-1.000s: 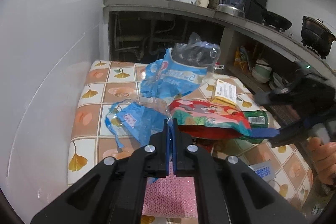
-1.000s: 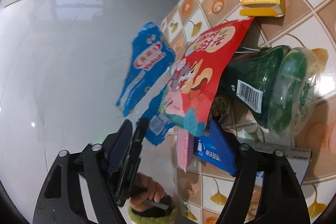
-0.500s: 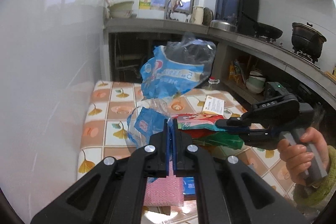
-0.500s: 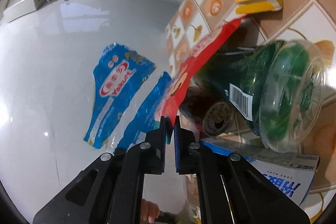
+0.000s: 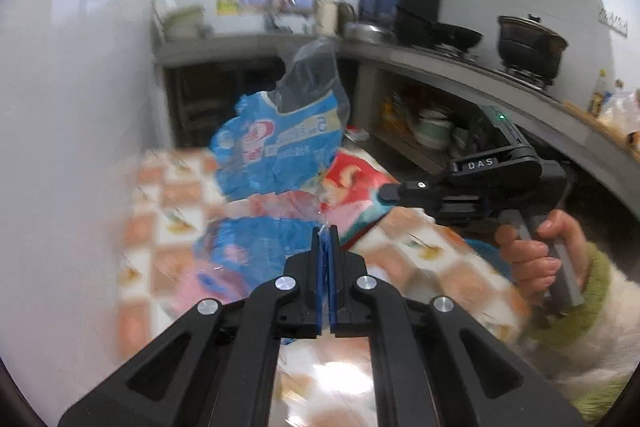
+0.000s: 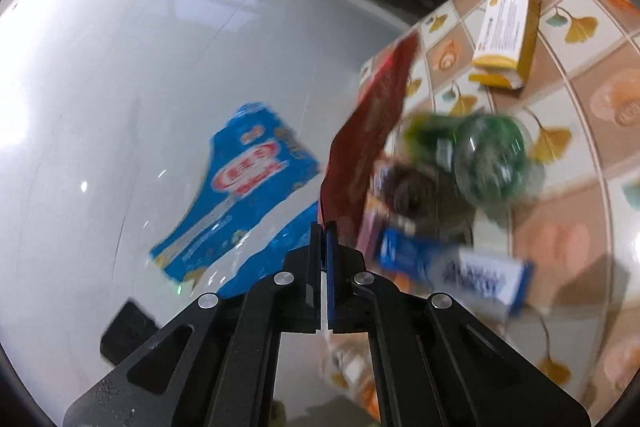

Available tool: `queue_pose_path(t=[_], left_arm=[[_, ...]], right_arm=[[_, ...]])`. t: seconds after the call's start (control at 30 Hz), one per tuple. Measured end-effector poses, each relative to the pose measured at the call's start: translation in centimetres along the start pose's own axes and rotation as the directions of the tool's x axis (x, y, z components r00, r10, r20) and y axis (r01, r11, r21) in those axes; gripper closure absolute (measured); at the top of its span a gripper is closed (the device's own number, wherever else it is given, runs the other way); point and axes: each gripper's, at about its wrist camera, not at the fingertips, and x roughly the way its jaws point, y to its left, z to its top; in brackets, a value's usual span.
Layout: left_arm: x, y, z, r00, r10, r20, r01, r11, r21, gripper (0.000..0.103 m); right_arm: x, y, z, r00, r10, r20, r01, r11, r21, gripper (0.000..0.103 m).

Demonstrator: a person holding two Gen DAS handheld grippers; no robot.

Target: Collect trash

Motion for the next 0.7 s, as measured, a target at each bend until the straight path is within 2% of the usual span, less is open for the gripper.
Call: queue_pose_path(t=[0.17,0.27,0.33,0.4,0.5,0.6,0.67,0.7], left_arm=[[-0.2,-3.0,-2.7,0.987,-0.133,-0.092,0.127,0.99,-0.066,0.102],[0.4,-4.0,-4.6,0.96,-0.252,-0.125,0.231,0.959,-0.163,0.102],[1.4,-4.0,-6.3,0.923,-0.362,-0.133,0.317,0.908,-0.273,0.102],[2.8,-3.6,-8.3,0.887,-0.442,-0.134,0.366,0.849,-0.38,0.102],[4.4,-2.8,-10.3,0.877,-0.455,-0.154,0.343,0.819,-0.461,0.102],[5.9,-1.0,-12.2,0.865,-0.486,-0.124,0.342,0.753,-0.563,0.102],[6.9,0.3,-12.8,0.863,-0.493,-0.108,0.332,0.716,-0.614,0.102],[7.5,1.1,-13.4,0.86,-0.501,-0.098,0.327,0.688,-0.648,0.102]], right_arm=[[-3.5,-2.5,-5.5,0.998,0.004,-0.063,-0.002,0.999,0.032,0.103],[-5.9,-4.9,-8.5,0.997,-0.025,-0.067,0.03,0.997,0.076,0.103],[-7.3,-6.5,-10.2,0.997,-0.05,-0.064,0.057,0.993,0.105,0.103],[-8.6,-8.1,-11.5,0.995,-0.084,-0.049,0.09,0.987,0.131,0.103],[-10.2,-10.6,-12.8,0.988,-0.152,-0.018,0.152,0.971,0.182,0.103],[-10.2,-11.8,-13.2,0.979,-0.204,-0.001,0.201,0.962,0.188,0.1],[-10.1,-12.1,-12.8,0.961,-0.275,0.002,0.271,0.949,0.163,0.09],[-10.0,-12.0,-12.5,0.951,-0.31,0.008,0.305,0.941,0.149,0.086]])
